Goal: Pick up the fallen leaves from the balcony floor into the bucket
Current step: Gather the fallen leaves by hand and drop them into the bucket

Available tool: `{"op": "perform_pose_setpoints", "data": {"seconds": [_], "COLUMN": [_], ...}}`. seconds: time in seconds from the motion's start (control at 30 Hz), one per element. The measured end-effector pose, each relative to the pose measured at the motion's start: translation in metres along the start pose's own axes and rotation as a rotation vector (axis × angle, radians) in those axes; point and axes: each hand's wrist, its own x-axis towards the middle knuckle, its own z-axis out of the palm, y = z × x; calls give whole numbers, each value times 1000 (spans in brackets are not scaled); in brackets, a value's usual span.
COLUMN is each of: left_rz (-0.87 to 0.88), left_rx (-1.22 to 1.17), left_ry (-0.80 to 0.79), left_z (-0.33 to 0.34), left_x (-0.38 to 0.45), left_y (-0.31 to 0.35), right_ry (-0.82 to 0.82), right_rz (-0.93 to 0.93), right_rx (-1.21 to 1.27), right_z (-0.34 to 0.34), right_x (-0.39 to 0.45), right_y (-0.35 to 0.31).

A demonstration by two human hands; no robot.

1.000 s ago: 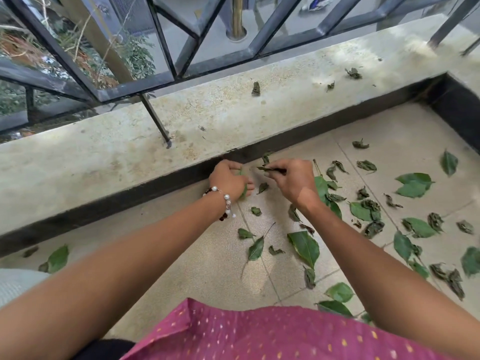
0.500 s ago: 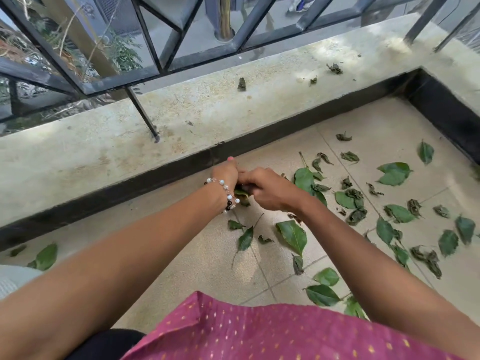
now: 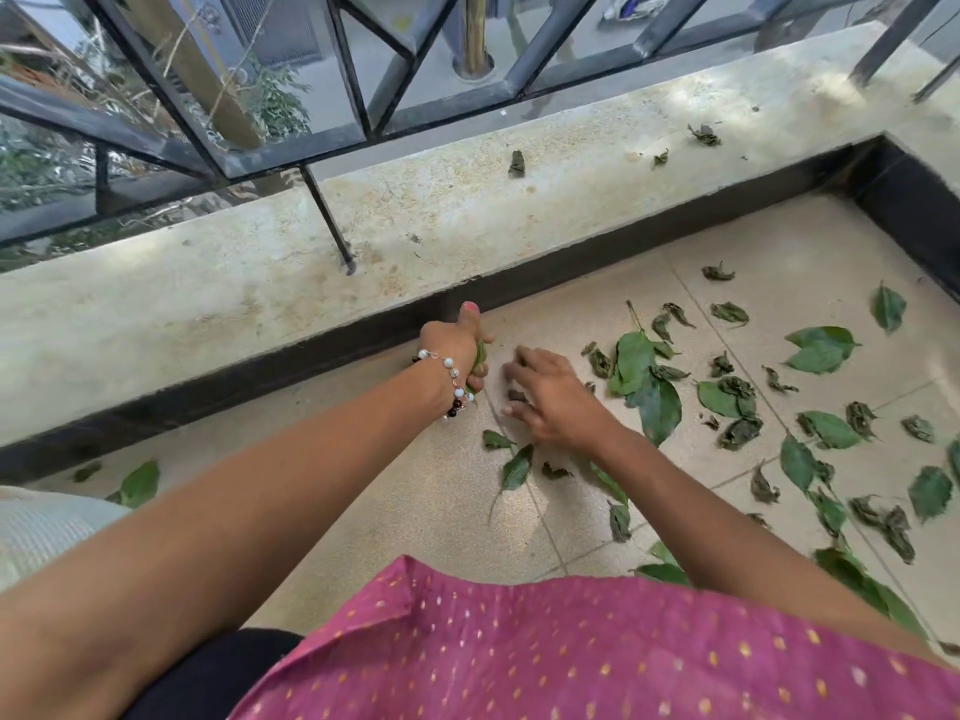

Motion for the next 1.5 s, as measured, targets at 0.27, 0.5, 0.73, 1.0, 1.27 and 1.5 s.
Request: {"op": "perform_pose_setpoints", "data": {"seconds": [0.27,0.5,0.73,1.0,1.27,1.5], "left_rz": [-115,-124,-153,-109,24,-34], "left_rx": [40,80,107,-113,55,13], "left_ry": [-28,-88,-99,-70,60,-106], "left_z": [-8,4,15,42,33,25], "left_x": [1,-3,-11,-16,-10,-17], "left_y": [-5,-10,-16,-14,-12,-11], "right_ry": [-175,28,615,598,255,186], "right_rz": [-279,-339,302,-10,43,142], "right_rx": [-297,-331,807,124,556,360], "right_z": [26,24,-25,-9,-31,-9], "right_x": [-35,-47,-44,-37,-55,-72], "right_y": [-8,3,1,-24,-16,5]}}
